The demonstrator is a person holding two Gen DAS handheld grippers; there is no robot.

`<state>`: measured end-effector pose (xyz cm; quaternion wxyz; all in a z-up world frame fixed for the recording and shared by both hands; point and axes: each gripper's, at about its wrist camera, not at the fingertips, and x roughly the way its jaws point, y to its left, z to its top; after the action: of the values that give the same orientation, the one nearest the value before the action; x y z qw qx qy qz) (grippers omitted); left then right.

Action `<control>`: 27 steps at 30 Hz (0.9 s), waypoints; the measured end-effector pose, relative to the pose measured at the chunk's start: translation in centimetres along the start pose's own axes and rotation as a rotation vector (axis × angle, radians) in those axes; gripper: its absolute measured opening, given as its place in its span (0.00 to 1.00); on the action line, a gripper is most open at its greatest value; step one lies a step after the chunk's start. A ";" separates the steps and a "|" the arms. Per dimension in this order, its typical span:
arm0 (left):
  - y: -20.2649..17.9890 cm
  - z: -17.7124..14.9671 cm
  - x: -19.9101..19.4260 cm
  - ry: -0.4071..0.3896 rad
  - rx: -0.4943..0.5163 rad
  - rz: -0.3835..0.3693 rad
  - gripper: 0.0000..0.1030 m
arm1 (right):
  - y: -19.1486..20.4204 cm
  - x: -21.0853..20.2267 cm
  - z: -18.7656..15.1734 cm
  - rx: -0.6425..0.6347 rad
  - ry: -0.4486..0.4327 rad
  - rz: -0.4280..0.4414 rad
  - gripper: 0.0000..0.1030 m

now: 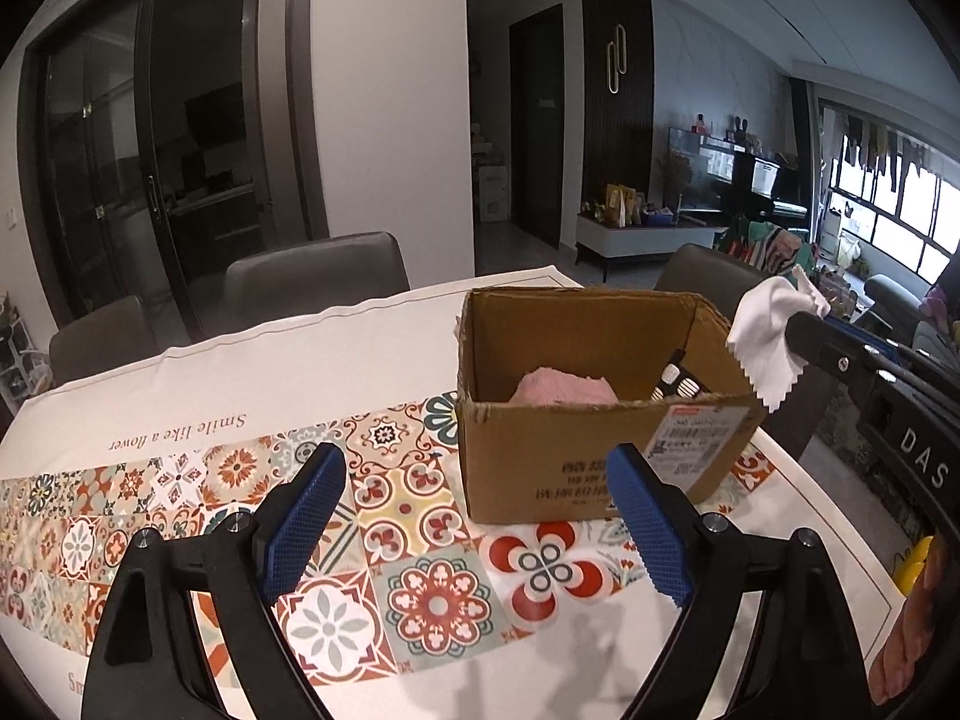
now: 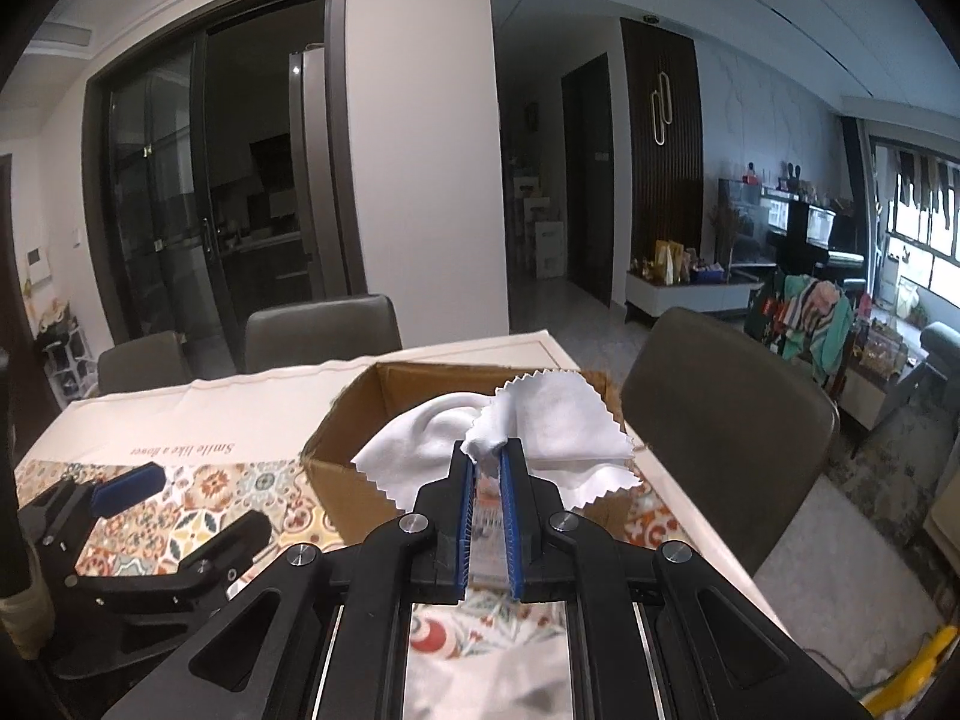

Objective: Organize soft objects
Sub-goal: 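Lift the white cloth with the right tool and carry it over the box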

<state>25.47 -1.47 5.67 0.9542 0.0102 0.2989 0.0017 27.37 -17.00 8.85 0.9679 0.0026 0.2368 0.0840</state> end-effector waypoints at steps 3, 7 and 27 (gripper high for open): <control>0.2 0.5 0.5 -0.004 -0.005 0.007 0.87 | -0.2 0.9 0.8 0.000 -0.010 0.002 0.10; 0.3 1.1 1.3 -0.011 -0.005 0.018 0.87 | -0.2 2.3 1.6 -0.006 -0.006 0.003 0.10; 1.3 1.0 5.9 0.051 -0.015 0.062 0.88 | -0.8 10.2 1.7 -0.029 0.116 -0.014 0.10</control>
<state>30.91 -0.15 3.11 0.9458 0.0124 0.3227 0.0339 37.22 -16.04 5.68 0.9531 -0.0182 0.2913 0.0807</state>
